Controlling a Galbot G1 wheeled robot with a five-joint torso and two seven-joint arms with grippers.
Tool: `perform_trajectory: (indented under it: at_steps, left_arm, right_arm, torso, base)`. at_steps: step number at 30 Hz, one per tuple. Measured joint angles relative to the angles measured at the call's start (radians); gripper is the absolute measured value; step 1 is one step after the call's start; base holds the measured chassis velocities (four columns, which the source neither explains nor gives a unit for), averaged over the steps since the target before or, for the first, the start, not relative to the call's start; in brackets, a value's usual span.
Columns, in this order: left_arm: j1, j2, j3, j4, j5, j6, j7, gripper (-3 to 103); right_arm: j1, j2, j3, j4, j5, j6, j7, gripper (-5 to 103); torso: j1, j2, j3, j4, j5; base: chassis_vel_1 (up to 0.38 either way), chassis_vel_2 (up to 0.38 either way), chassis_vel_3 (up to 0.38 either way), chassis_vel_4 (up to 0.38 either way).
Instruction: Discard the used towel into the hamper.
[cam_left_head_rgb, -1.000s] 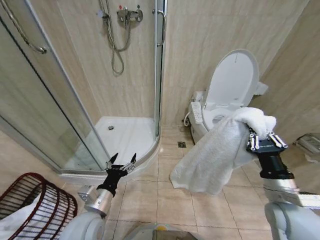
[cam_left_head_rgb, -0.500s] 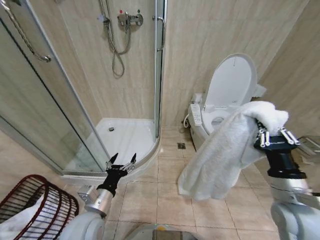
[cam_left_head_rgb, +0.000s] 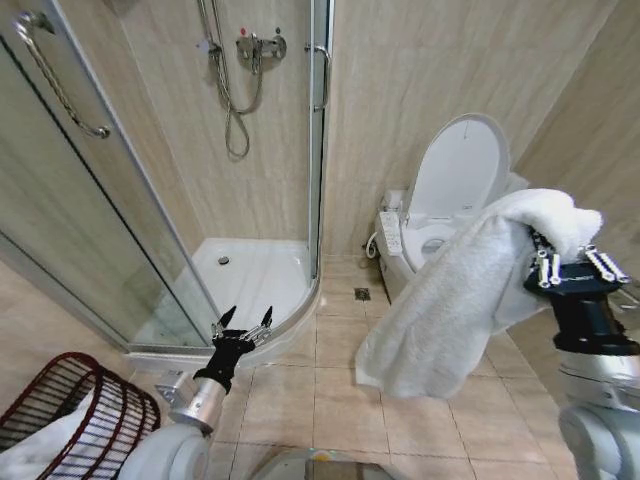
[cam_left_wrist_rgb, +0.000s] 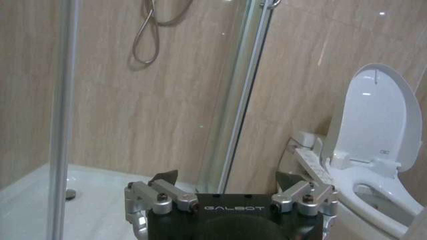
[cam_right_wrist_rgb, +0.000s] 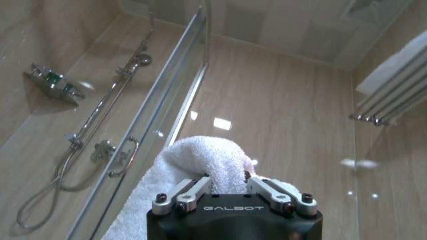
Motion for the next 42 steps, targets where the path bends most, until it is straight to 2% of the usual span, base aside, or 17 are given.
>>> perform_trajectory:
  at_steps: [7, 17, 42]
  left_arm:
    - [0.0, 0.0, 0.0, 0.0, 0.0, 0.0, 0.0, 99]
    - [0.0, 0.0, 0.0, 0.0, 0.0, 0.0, 0.0, 99]
    - [0.0, 0.0, 0.0, 0.0, 0.0, 0.0, 0.0, 99]
  right_arm:
    - [0.011, 0.003, -0.003, -0.001, 0.026, -0.003, -0.002, 12]
    - [0.039, -0.049, 0.031, -0.001, 0.097, -0.019, 0.01, 12]
    - [0.048, -0.065, 0.045, -0.003, 0.128, -0.013, 0.039, 12]
  torso:
    - [0.009, 0.026, 0.016, 0.0, -0.0002]
    - [0.027, 0.07, 0.043, 0.0, 0.0]
    - [0.07, 0.176, 0.106, 0.0, -0.0001]
  base:
    - [0.0, 0.0, 0.0, 0.0]
    - [0.0, 0.0, 0.0, 0.0]
    - [0.0, 0.0, 0.0, 0.0]
